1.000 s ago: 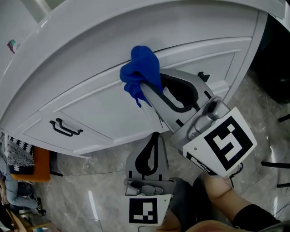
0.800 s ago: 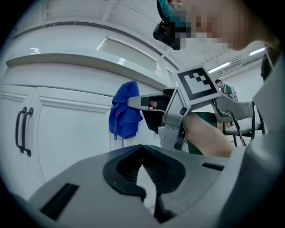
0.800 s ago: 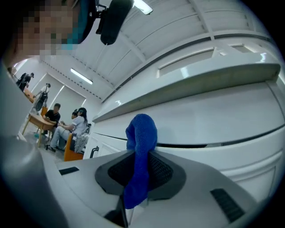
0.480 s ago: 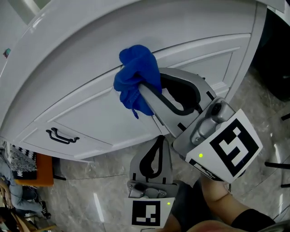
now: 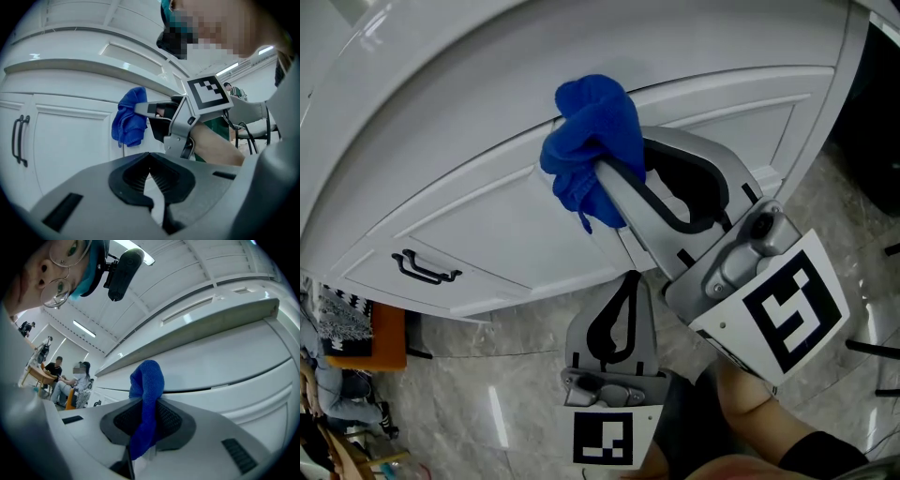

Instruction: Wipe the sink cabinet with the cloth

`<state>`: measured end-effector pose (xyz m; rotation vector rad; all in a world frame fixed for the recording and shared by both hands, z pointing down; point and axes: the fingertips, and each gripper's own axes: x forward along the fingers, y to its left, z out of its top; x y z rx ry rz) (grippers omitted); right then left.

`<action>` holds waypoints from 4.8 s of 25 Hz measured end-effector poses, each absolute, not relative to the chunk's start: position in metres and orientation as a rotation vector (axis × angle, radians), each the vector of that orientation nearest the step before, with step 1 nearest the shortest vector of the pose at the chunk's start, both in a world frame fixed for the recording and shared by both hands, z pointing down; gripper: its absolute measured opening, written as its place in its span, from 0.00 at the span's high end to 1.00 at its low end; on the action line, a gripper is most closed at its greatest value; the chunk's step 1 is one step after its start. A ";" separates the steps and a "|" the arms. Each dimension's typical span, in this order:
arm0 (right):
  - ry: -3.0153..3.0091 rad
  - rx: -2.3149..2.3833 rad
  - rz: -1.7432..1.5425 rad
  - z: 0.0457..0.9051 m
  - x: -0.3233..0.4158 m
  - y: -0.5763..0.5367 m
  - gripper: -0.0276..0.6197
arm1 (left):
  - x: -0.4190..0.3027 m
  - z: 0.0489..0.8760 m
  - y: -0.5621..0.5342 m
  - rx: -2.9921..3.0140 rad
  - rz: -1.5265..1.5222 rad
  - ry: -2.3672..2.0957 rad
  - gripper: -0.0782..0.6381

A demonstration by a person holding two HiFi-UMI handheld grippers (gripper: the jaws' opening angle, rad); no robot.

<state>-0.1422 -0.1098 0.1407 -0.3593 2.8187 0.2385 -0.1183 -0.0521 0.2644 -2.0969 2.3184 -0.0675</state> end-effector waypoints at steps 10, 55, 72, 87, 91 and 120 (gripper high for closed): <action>2.806 -0.434 0.366 0.136 -0.110 -0.123 0.83 | -0.094 0.248 -0.062 -2.111 0.112 2.197 0.88; 2.784 -0.647 0.362 0.137 -0.075 -0.152 0.83 | -0.068 0.254 -0.065 -2.223 0.094 2.147 0.88; 2.757 -0.708 0.371 0.136 -0.062 -0.161 0.83 | -0.066 0.256 -0.068 -2.224 0.089 2.147 0.88; 2.739 -0.742 0.346 0.137 -0.053 -0.170 0.83 | -0.063 0.256 -0.069 -2.239 0.084 2.130 0.88; 2.732 -0.754 0.340 0.136 -0.049 -0.172 0.83 | -0.062 0.255 -0.069 -2.237 0.086 2.131 0.88; 2.647 -1.090 0.476 0.135 -0.008 -0.200 0.83 | -0.060 0.256 -0.069 -2.244 0.092 2.128 0.88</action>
